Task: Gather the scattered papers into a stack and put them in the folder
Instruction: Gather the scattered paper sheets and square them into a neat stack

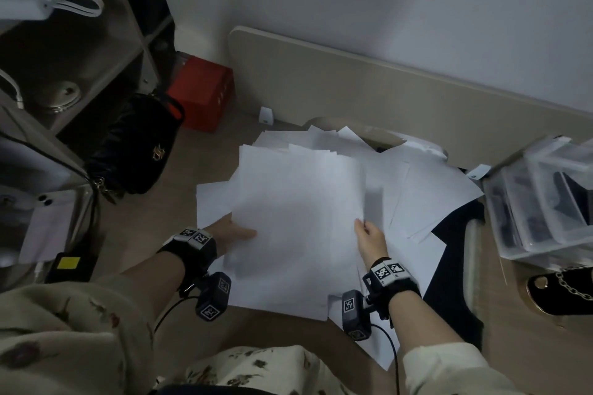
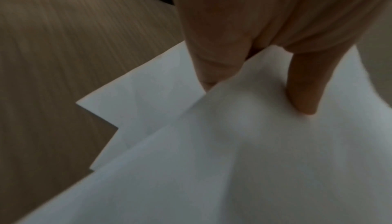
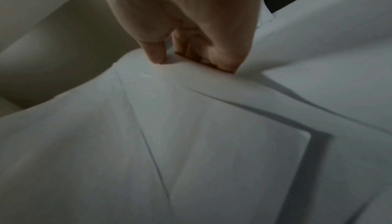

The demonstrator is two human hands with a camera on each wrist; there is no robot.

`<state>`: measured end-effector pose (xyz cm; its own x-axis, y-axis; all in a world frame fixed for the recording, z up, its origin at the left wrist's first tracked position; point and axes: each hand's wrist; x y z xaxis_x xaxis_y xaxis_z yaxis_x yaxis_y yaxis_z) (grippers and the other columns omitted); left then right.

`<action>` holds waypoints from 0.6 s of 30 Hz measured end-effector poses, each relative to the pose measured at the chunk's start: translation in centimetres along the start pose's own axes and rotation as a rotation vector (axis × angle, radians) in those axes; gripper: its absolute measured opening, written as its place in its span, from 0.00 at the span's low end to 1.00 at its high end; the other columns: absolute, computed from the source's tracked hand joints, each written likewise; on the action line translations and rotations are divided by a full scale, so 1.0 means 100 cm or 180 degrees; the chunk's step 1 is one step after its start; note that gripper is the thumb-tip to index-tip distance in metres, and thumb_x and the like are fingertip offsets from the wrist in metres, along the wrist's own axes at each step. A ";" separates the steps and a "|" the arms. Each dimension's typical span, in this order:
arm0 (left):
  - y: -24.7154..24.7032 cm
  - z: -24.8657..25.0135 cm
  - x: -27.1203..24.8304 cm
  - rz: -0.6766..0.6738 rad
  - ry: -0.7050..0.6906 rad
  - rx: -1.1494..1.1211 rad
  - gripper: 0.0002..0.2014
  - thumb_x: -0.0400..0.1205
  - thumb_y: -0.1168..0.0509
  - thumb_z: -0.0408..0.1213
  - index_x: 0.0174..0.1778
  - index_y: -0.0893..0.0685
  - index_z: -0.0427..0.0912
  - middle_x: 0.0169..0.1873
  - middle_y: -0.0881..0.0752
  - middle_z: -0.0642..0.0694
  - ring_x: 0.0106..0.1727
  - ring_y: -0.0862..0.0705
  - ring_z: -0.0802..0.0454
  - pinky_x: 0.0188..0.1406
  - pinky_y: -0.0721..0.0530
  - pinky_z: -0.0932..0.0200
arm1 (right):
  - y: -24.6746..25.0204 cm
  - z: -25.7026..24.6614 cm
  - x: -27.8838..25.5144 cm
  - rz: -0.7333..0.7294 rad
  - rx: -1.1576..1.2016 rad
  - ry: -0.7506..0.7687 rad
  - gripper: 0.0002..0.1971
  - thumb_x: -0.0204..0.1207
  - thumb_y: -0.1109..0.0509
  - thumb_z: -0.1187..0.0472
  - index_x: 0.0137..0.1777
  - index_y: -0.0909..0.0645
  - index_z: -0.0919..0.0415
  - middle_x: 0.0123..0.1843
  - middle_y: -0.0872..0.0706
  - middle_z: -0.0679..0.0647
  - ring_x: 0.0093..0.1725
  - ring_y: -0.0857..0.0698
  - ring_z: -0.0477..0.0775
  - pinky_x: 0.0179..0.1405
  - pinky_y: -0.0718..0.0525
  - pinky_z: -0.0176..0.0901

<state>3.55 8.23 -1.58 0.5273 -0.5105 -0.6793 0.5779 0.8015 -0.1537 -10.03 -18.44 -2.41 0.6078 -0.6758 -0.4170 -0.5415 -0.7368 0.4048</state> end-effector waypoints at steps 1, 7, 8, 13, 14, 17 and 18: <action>-0.002 0.000 -0.001 -0.0050 0.0033 -0.0006 0.21 0.67 0.28 0.24 0.56 0.18 0.39 0.48 0.11 0.40 0.47 0.12 0.43 0.44 0.11 0.48 | -0.002 0.000 -0.003 -0.0170 -0.0067 -0.0056 0.14 0.84 0.41 0.58 0.37 0.28 0.60 0.34 0.28 0.56 0.39 0.29 0.53 0.36 0.31 0.43; -0.007 0.001 0.001 0.0064 0.0250 0.0047 0.17 0.73 0.29 0.23 0.57 0.19 0.39 0.58 0.15 0.34 0.53 0.15 0.39 0.50 0.15 0.46 | -0.020 0.004 -0.006 -0.0348 -0.0649 -0.0305 0.13 0.83 0.43 0.59 0.63 0.27 0.64 0.53 0.18 0.59 0.50 0.22 0.58 0.49 0.26 0.44; -0.006 0.001 0.001 0.0104 0.0299 0.0055 0.14 0.77 0.31 0.23 0.56 0.18 0.39 0.57 0.15 0.34 0.53 0.15 0.38 0.52 0.16 0.45 | -0.020 0.004 -0.005 -0.0121 -0.0595 -0.0338 0.15 0.83 0.43 0.59 0.65 0.27 0.65 0.55 0.17 0.60 0.50 0.21 0.59 0.49 0.25 0.45; -0.007 0.003 0.003 0.0078 0.0343 0.0040 0.15 0.80 0.33 0.26 0.62 0.20 0.38 0.56 0.14 0.36 0.52 0.14 0.39 0.47 0.15 0.48 | -0.009 0.010 -0.001 -0.0022 -0.0830 -0.0329 0.16 0.81 0.41 0.64 0.68 0.23 0.60 0.65 0.16 0.57 0.64 0.19 0.60 0.57 0.26 0.40; -0.008 0.003 0.004 0.0077 0.0335 0.0054 0.15 0.80 0.33 0.26 0.62 0.20 0.38 0.56 0.14 0.36 0.51 0.14 0.40 0.45 0.15 0.49 | -0.010 0.010 -0.001 -0.0119 -0.0959 -0.0277 0.17 0.80 0.41 0.65 0.66 0.20 0.59 0.64 0.15 0.56 0.64 0.19 0.60 0.56 0.26 0.38; -0.011 0.005 0.003 0.0100 0.0320 0.0077 0.14 0.80 0.33 0.26 0.60 0.20 0.41 0.52 0.14 0.38 0.49 0.14 0.41 0.44 0.15 0.50 | -0.015 0.010 -0.007 -0.0355 -0.1036 -0.0086 0.15 0.77 0.39 0.68 0.59 0.15 0.60 0.56 0.12 0.58 0.60 0.17 0.61 0.52 0.25 0.39; -0.012 0.006 0.003 0.0112 0.0310 0.0084 0.13 0.80 0.33 0.26 0.58 0.20 0.42 0.51 0.14 0.39 0.49 0.14 0.41 0.45 0.16 0.49 | -0.017 0.010 -0.008 -0.0393 -0.0967 -0.0054 0.14 0.75 0.37 0.69 0.56 0.14 0.60 0.52 0.12 0.59 0.58 0.16 0.62 0.52 0.23 0.40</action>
<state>3.39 6.93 -1.22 0.4851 -0.4485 -0.7507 0.5770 0.8092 -0.1106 -10.15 -16.67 -3.58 0.6468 -0.5839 -0.4906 -0.2646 -0.7752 0.5737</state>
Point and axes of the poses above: each hand's wrist, its own x-axis towards the middle knuckle, its own y-axis out of the back of the hand, z = x × y
